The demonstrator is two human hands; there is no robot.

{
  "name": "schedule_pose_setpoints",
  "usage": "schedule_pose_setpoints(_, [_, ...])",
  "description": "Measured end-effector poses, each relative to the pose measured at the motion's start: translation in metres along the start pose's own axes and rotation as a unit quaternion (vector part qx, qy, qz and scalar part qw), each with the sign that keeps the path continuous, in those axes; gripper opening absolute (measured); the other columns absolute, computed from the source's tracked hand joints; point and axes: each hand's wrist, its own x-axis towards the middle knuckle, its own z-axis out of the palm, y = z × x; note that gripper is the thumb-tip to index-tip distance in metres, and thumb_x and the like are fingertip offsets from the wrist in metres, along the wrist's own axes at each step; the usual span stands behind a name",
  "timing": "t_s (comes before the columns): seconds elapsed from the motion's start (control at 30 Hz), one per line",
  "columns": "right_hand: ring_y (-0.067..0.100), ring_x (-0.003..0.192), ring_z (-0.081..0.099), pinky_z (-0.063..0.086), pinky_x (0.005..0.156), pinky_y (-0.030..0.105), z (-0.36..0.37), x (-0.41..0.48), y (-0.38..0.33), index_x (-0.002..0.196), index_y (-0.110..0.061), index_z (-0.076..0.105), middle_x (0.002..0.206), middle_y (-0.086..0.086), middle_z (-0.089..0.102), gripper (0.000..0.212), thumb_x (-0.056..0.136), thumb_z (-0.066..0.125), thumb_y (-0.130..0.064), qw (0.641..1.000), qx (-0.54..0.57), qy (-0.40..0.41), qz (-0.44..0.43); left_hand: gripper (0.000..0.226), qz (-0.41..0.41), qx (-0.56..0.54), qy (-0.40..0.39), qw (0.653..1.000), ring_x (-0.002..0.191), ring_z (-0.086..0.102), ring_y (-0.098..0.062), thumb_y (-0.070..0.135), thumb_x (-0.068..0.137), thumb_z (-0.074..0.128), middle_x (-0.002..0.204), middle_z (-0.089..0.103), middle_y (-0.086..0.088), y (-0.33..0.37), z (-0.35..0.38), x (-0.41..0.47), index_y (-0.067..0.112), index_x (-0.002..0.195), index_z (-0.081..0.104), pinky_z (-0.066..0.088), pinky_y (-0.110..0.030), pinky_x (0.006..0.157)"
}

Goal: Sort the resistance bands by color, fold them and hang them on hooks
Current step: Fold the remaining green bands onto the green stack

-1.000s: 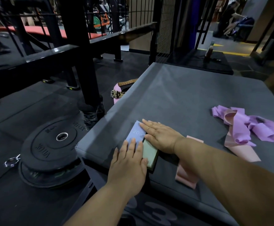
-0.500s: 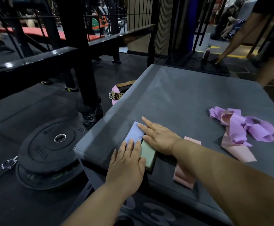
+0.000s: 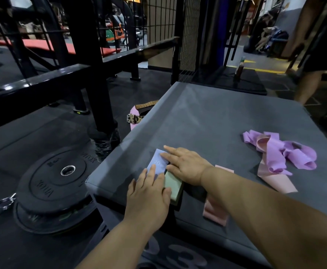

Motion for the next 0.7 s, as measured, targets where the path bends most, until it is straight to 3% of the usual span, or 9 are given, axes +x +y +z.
schedule_pose_setpoints(0.13, [0.010,0.149,0.010,0.016,0.120,0.037,-0.002,-0.001,-0.002,0.153,-0.037,0.023,0.162,-0.017,0.010,0.049,0.104,0.025,-0.045,0.999,0.033,-0.003,0.007,0.048,-0.022,-0.021,0.006,1.000,0.145,0.010,-0.017,0.049,0.101,0.029,0.163,-0.003,0.001,0.001,-0.003,-0.001,0.033,0.146,0.027,0.016,-0.038,0.116])
schedule_pose_setpoints(0.33, [0.007,0.150,0.004,0.012,0.116,0.033,-0.008,-0.007,-0.009,0.153,-0.038,0.023,0.162,-0.020,0.008,0.048,0.105,0.023,-0.045,0.999,0.026,-0.001,0.020,0.056,-0.024,-0.036,-0.013,0.999,0.149,-0.001,-0.014,0.048,0.102,0.024,0.162,0.006,0.011,0.002,-0.007,0.001,0.035,0.153,0.005,0.000,-0.046,0.119])
schedule_pose_setpoints(0.7, [0.007,0.150,0.005,0.010,0.118,0.033,-0.020,-0.033,0.000,0.153,-0.035,0.025,0.163,-0.016,0.009,0.049,0.105,0.025,-0.044,0.998,0.037,0.034,0.045,0.049,-0.050,-0.038,0.027,0.998,0.149,0.002,-0.011,0.039,0.104,0.020,0.162,0.009,0.012,0.017,-0.015,0.010,0.031,0.152,0.022,0.002,-0.045,0.120])
